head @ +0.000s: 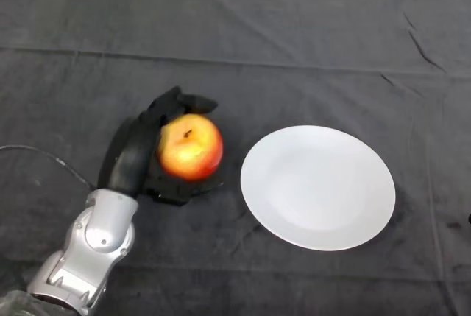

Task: Move the apple to the plate

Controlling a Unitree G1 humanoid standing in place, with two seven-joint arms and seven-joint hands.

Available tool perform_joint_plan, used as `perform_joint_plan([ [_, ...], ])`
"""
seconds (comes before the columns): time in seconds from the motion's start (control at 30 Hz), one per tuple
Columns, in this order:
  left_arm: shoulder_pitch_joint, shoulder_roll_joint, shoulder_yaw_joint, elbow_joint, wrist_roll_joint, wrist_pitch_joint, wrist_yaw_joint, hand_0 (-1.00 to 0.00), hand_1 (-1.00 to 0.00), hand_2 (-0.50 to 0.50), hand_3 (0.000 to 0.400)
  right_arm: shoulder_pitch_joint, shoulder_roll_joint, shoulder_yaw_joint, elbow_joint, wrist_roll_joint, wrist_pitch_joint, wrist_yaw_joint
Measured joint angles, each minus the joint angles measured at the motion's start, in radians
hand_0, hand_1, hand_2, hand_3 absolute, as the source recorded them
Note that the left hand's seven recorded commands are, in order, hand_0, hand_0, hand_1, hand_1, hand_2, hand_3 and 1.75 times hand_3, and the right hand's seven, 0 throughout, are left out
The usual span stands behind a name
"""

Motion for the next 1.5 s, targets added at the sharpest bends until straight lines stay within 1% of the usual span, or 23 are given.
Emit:
perform_joint_plan([
  [0.1,0.002,0.000,-0.015,-0.037,0.017,0.008,0.000,-1.00,-1.00,0.00,0.400,0.000,0.000,0.0008,-0.001,0.0001,0.000,0.0001],
  [0.23,0.002,0.000,-0.032,-0.067,0.019,0.021,0.006,-1.00,-1.00,0.00,0.400,0.000,0.000,0.0010,-0.003,0.0011,0.000,0.0001],
  [0.37,0.002,-0.002,-0.050,-0.069,0.037,0.025,0.011,-1.00,-1.00,0.00,0.400,0.000,0.000,0.0015,-0.004,0.0017,0.000,0.0001],
  [0.6,0.002,-0.001,-0.053,-0.069,0.037,0.025,0.013,-1.00,-1.00,0.00,0.400,0.000,0.000,0.0016,-0.005,0.0032,0.000,0.0001],
  [0.77,0.002,0.000,-0.084,-0.069,0.036,0.025,0.013,-1.00,-1.00,0.00,0.400,0.000,0.000,0.0020,-0.005,0.0042,0.000,0.0001],
  [0.9,0.002,0.000,-0.087,-0.069,0.036,0.025,0.012,-1.00,-1.00,0.00,0.400,0.000,0.000,0.0024,-0.006,0.0045,0.000,0.0001],
  [0.93,0.000,-0.015,-0.097,-0.069,0.037,0.025,0.010,-1.00,-1.00,0.00,0.400,0.001,-0.001,0.0024,-0.006,0.0048,0.000,0.0000],
  [0.97,-0.007,-0.028,-0.113,-0.069,0.042,0.031,0.016,-1.00,-1.00,0.00,0.400,0.004,-0.005,0.0022,-0.006,0.0062,0.000,-0.0003],
  [1.0,-0.013,-0.042,-0.131,-0.070,0.055,0.050,0.037,-1.00,-1.00,0.00,0.400,0.004,-0.006,0.0014,-0.005,0.0125,0.000,-0.0026],
  [1.03,-0.013,-0.053,-0.148,-0.069,0.060,0.066,0.052,-1.00,-1.00,0.00,0.400,0.001,-0.005,0.0018,-0.006,0.0138,0.000,-0.0025],
  [1.07,-0.013,-0.057,-0.167,-0.068,0.060,0.078,0.064,-1.00,-1.00,0.00,0.400,-0.001,-0.004,0.0030,-0.006,0.0132,0.000,-0.0018],
  [1.1,-0.017,-0.060,-0.192,-0.056,0.059,0.083,0.074,-1.00,-1.00,0.00,0.400,-0.002,-0.003,0.0088,-0.008,0.0129,0.000,0.0018],
  [1.13,-0.029,-0.064,-0.212,-0.039,0.058,0.084,0.075,-1.00,-1.00,0.00,0.400,-0.002,-0.003,0.0103,-0.010,0.0130,0.000,0.0020],
  [1.27,-0.084,-0.087,-0.268,0.016,0.049,0.080,0.076,-1.00,-1.00,0.00,0.400,-0.004,-0.003,0.0103,-0.016,0.0132,0.000,0.0017],
  [1.5,-0.166,-0.099,-0.289,0.097,0.025,0.030,0.076,-1.00,-1.00,0.00,0.400,-0.006,-0.004,0.0103,-0.021,0.0135,-0.001,0.0016],
])
